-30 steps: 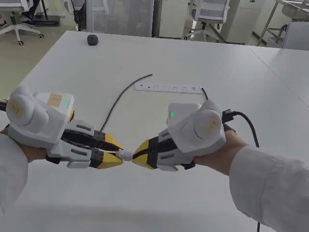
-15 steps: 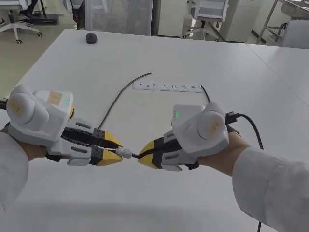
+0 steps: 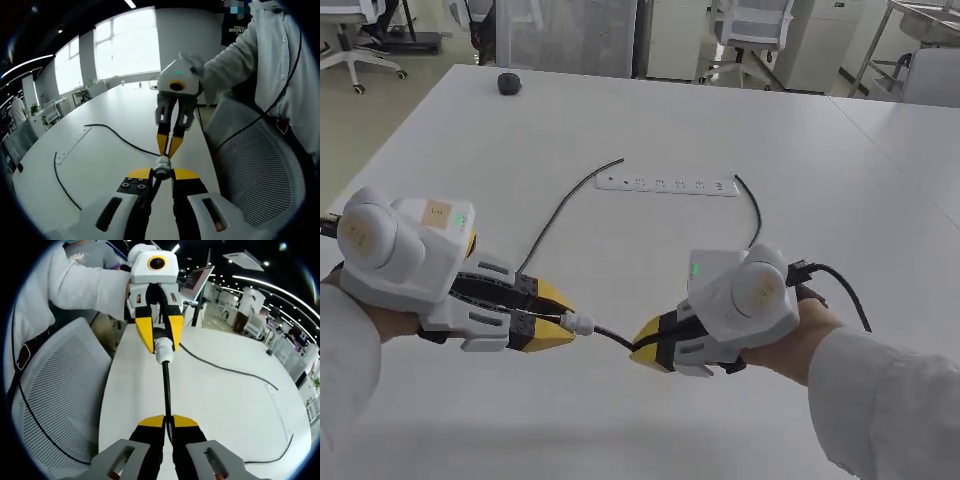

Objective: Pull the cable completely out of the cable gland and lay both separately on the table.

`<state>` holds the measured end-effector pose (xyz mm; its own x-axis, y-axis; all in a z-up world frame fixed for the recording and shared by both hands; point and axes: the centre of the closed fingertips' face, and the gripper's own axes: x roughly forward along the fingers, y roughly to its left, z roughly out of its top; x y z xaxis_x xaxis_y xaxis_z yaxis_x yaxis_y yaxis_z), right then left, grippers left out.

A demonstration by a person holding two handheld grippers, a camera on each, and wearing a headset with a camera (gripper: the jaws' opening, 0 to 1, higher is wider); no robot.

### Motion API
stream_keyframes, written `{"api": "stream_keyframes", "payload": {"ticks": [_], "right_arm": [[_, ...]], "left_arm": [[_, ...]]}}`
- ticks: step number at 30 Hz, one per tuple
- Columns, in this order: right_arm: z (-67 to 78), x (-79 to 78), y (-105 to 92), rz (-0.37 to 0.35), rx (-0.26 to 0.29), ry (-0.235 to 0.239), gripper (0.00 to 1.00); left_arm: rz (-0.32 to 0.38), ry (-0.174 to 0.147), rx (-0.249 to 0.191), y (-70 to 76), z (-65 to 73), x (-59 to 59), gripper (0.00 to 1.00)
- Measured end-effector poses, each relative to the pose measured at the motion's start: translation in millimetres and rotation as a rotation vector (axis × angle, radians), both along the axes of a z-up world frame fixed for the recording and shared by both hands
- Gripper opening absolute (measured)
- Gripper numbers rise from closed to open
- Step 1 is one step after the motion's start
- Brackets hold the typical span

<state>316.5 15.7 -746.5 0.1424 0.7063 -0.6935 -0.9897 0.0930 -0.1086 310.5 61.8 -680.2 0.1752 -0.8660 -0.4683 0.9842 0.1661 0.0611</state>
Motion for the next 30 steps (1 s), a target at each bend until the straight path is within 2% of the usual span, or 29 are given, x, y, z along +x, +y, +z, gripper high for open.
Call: {"api": "stream_keyframes", "payload": {"ticks": [6,18,25,30], "right_arm": [[-17.7,0.2,-6.7,-0.012,-0.029,0.031,0.00],[-39.5,-1.9,-12.7,-0.026,-0.084,0.082,0.00],[-49.2,-6.0,-24.2,-0.035,-0.117,0.108,0.00],[-49.6,-6.7,-27.0,-0.033,-0.131,0.100,0.00]], "left_arm": [[0.002,0.000,0.006,2.3,-1.2,-0.6,0.15],[0.014,-0.005,0.004,6.1,-1.3,1.4,0.15],[0.016,-0.009,0.001,6.6,-0.8,1.9,0.15],[0.010,-0.007,0.003,4.8,-2.5,0.7,0.15]]}}
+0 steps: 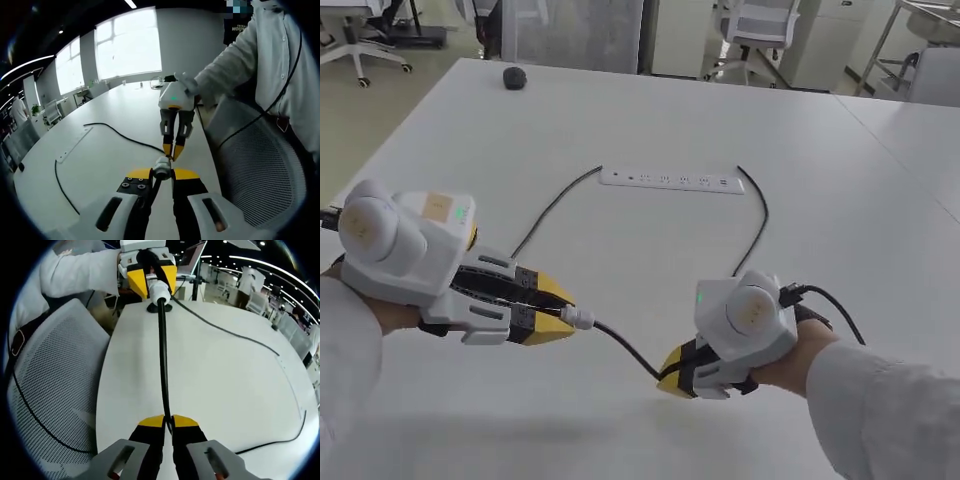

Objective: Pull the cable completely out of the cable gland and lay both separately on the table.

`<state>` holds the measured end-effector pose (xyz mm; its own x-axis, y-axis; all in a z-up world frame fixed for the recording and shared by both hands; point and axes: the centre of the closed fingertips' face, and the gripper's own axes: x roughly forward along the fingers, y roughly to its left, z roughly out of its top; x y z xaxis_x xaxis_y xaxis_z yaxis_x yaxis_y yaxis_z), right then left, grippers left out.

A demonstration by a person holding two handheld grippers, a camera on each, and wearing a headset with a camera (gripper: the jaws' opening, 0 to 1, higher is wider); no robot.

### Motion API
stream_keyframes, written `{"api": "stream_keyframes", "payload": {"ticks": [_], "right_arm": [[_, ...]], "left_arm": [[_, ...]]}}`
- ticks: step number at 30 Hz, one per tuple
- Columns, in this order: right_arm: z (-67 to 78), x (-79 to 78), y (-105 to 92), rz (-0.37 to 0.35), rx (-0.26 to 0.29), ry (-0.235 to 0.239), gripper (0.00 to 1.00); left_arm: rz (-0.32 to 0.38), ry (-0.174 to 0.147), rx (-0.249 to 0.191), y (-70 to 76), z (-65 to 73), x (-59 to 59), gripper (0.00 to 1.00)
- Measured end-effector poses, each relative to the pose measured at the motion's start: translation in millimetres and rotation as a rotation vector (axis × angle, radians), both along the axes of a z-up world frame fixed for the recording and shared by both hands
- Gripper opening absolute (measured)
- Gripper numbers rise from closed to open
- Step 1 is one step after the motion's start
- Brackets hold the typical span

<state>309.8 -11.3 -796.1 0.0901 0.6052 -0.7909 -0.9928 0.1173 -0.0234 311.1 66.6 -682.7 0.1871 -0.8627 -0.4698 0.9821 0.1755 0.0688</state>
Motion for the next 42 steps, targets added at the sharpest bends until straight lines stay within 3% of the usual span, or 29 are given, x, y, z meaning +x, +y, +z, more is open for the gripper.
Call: {"api": "stream_keyframes", "payload": {"ticks": [7,9,14,20,26,32,42], "right_arm": [[1.4,-1.1,-2.5,0.004,-0.013,-0.003,0.02],[3.0,-1.2,-2.5,0.001,-0.012,-0.001,0.11],[18.1,-1.4,2.6,0.004,0.011,-0.019,0.15],[48.4,-3.3,20.6,0.020,0.071,-0.036,0.19],[77.4,-6.1,43.6,0.042,0.140,-0.056,0.19],[92.7,-6.3,58.5,0.066,0.175,-0.090,0.14],[98.4,-6.2,69.9,0.081,0.198,-0.102,0.04]], "left_arm": [[-0.010,0.001,0.009,0.5,-1.9,-2.2,0.15],[-0.008,0.002,0.002,0.9,-0.6,-1.7,0.15],[-0.010,0.003,0.007,1.1,-1.8,-2.0,0.15],[-0.015,0.005,0.014,-0.1,-3.4,-2.6,0.15],[-0.020,0.002,0.020,-2.3,-3.6,-2.4,0.15],[-0.023,0.003,0.022,-4.1,-4.4,-3.0,0.15],[-0.026,0.002,0.019,-6.2,-4.4,-2.3,0.15]]}}
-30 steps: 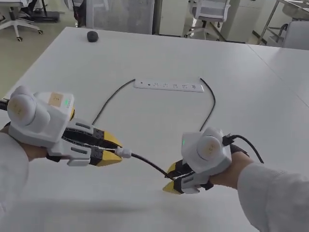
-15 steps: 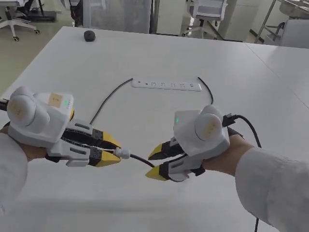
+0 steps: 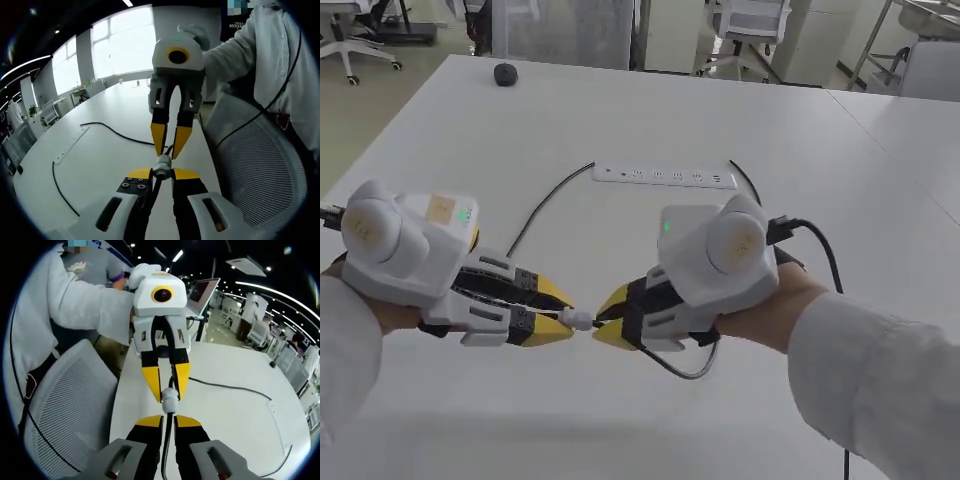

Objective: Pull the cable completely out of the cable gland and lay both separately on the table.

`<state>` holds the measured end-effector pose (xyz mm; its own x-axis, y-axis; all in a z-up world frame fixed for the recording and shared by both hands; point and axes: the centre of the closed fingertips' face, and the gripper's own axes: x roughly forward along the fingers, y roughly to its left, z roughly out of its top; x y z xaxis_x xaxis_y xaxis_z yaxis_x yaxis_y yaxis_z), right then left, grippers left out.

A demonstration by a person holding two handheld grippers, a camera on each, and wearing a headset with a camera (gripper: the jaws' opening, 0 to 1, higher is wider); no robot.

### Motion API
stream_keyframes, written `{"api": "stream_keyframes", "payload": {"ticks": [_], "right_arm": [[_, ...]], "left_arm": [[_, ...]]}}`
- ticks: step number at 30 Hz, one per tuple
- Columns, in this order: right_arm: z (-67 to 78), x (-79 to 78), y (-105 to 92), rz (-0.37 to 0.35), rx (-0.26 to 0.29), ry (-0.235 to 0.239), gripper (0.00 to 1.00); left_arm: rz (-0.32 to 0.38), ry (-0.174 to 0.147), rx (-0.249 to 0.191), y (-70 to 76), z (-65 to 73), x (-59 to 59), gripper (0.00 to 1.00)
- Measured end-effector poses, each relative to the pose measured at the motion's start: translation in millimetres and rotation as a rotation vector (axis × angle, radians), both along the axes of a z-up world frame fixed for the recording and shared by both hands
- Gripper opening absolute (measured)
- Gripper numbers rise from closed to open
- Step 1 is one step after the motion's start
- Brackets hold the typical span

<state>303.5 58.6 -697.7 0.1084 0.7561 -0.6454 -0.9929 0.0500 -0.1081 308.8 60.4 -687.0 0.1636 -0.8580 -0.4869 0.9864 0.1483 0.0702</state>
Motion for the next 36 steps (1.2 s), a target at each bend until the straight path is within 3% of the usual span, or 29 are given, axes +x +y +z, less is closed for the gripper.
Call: {"api": "stream_keyframes", "payload": {"ticks": [16,36], "right_arm": [[-2.1,2.0,-2.6,-0.006,-0.002,-0.012,0.00],[-40.4,4.1,-35.4,-0.063,-0.071,0.049,0.00]], "left_arm": [[-0.003,-0.005,0.008,-2.0,-1.1,-0.1,0.15],[0.002,-0.010,0.017,0.1,-3.9,0.5,0.15]]}}
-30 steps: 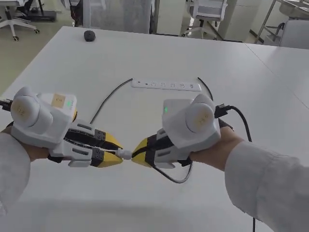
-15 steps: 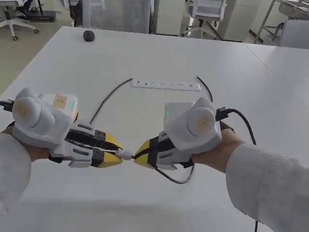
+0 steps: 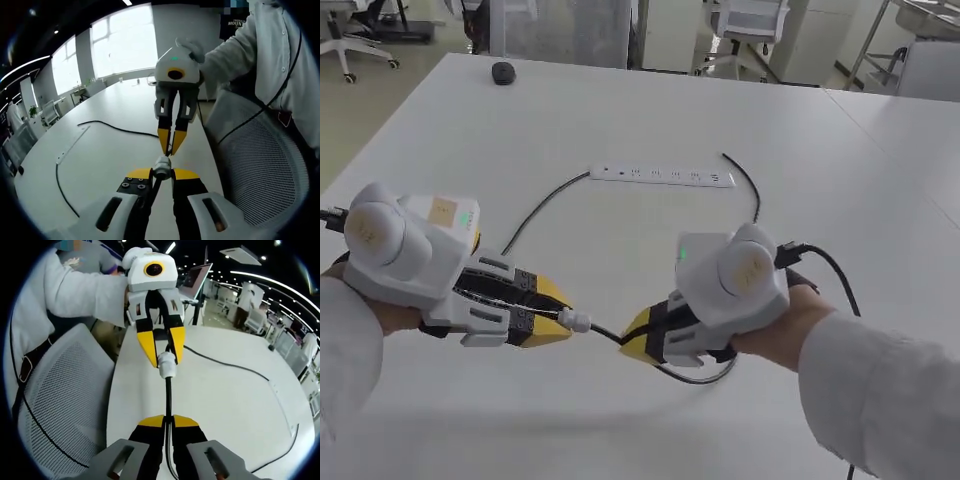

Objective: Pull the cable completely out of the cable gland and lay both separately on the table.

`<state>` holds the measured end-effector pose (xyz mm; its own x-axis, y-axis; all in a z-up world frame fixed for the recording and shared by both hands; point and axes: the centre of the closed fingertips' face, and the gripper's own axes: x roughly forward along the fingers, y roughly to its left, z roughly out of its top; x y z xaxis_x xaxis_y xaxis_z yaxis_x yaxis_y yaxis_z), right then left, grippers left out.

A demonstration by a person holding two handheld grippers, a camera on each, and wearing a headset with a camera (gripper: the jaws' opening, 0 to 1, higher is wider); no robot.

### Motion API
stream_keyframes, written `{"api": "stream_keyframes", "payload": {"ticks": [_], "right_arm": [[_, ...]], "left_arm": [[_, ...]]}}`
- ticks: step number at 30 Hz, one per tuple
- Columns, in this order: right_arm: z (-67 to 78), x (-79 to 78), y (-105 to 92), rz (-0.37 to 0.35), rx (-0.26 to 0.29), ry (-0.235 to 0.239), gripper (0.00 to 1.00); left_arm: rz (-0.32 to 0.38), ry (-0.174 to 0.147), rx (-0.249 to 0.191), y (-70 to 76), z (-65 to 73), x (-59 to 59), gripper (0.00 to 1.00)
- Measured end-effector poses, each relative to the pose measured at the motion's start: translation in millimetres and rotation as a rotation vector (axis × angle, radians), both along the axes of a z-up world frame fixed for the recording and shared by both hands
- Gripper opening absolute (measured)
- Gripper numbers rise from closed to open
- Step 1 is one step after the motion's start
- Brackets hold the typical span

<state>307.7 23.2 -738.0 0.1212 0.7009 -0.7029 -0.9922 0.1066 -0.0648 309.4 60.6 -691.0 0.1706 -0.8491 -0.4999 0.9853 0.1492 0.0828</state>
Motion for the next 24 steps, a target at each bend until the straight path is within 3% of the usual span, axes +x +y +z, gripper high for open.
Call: {"api": "stream_keyframes", "payload": {"ticks": [9,24], "right_arm": [[-25.5,0.6,-21.4,-0.026,-0.060,0.030,0.00],[-41.4,0.2,-40.3,-0.058,-0.101,0.068,0.00]], "left_arm": [[0.008,-0.001,-0.007,2.0,1.3,0.5,0.15],[0.012,0.007,-0.010,1.4,-0.9,0.1,0.15]]}}
